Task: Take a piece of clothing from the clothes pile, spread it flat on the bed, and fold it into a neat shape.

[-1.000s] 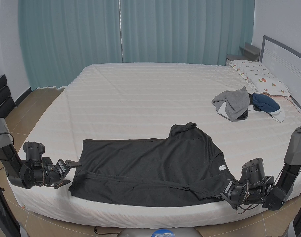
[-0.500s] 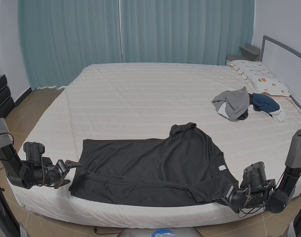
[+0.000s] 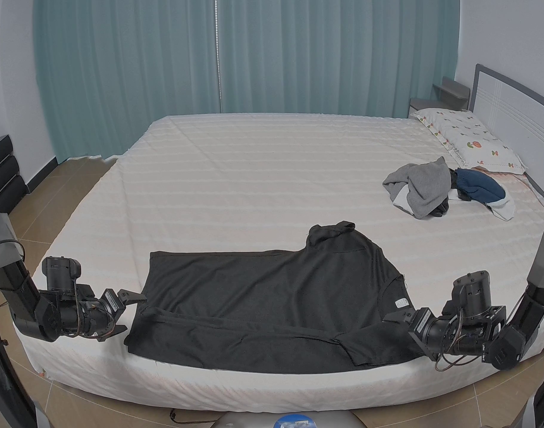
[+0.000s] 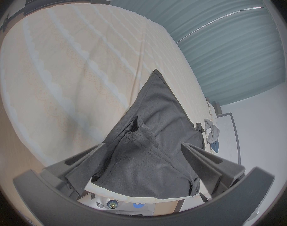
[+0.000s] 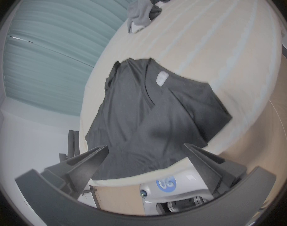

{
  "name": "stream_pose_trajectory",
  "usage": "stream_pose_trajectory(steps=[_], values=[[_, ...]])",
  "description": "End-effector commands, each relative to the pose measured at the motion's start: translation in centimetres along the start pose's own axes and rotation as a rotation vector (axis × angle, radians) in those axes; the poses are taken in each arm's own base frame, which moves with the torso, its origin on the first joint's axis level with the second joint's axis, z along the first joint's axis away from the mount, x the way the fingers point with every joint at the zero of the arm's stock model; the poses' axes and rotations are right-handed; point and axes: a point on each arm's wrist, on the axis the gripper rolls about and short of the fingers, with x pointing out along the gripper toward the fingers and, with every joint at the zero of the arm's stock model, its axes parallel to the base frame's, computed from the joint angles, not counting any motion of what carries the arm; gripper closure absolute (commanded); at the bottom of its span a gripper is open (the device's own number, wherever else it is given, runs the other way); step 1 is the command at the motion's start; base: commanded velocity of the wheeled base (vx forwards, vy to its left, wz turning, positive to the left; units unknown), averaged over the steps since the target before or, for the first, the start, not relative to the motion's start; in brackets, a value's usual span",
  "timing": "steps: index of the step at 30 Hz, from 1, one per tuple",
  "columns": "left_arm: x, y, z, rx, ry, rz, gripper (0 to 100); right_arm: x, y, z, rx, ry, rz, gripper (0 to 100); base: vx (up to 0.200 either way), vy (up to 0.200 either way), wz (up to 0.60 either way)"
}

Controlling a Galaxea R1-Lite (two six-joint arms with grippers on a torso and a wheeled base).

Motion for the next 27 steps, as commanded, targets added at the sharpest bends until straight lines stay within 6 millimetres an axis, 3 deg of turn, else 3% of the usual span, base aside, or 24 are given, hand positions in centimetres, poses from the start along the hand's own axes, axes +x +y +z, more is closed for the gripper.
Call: stream_pose_trajectory(steps=[1,6,14,22,27], values=[[-0.4,-0.3,0.2,0.008,-0.026,0.0,0,-0.5,1.2,1.7,0.002,-0.057,0.066,0,0.0,0.0,0.0],[-0.6,-0.6,0.3,0.008,-0.044,-0.004,0,0.2,2.3,3.2,-0.003,-0.086,0.119,0,0.0,0.0,0.0],[-0.7,-0.6,0.4,0.001,-0.049,-0.004,0,1.3,3.0,3.8,0.013,-0.059,0.178,0,0.0,0.0,0.0],[-0.6,-0.4,1.1,-0.019,-0.073,0.003,0,1.2,1.4,3.8,0.098,-0.021,0.169,0,0.0,0.0,0.0],[-1.1,0.0,1.5,-0.034,-0.086,-0.004,0,1.0,1.2,3.6,0.096,-0.024,0.18,0,0.0,0.2,0.0]])
